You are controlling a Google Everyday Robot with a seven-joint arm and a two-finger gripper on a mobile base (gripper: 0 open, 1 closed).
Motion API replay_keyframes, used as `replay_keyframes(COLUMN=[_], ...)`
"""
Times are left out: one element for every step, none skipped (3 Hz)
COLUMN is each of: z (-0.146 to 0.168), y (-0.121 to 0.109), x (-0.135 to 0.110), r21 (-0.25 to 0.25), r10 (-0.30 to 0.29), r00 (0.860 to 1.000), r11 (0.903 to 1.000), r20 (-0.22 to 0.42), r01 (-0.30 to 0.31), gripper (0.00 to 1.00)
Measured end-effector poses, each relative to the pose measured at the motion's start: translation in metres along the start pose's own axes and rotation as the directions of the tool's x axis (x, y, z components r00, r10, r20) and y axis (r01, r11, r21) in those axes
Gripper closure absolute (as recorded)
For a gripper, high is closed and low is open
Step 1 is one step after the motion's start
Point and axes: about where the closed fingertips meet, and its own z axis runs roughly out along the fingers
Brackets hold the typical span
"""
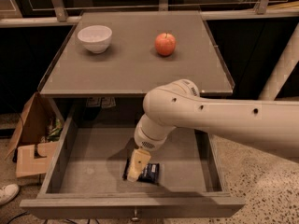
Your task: Pick rxbar blueberry from top drawer and place on counter
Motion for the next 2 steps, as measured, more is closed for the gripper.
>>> replay_keyframes(z=[0.002, 0.013], y=[0.0, 0.004], x=[0.0, 0.001], r21=[-0.001, -0.019], r10=[0.002, 0.0], r00=[1.0, 1.0], r11=[1.0, 0.9998], r20=[0.002, 0.007], r01=[-0.002, 0.0], gripper=[0.0, 0.0])
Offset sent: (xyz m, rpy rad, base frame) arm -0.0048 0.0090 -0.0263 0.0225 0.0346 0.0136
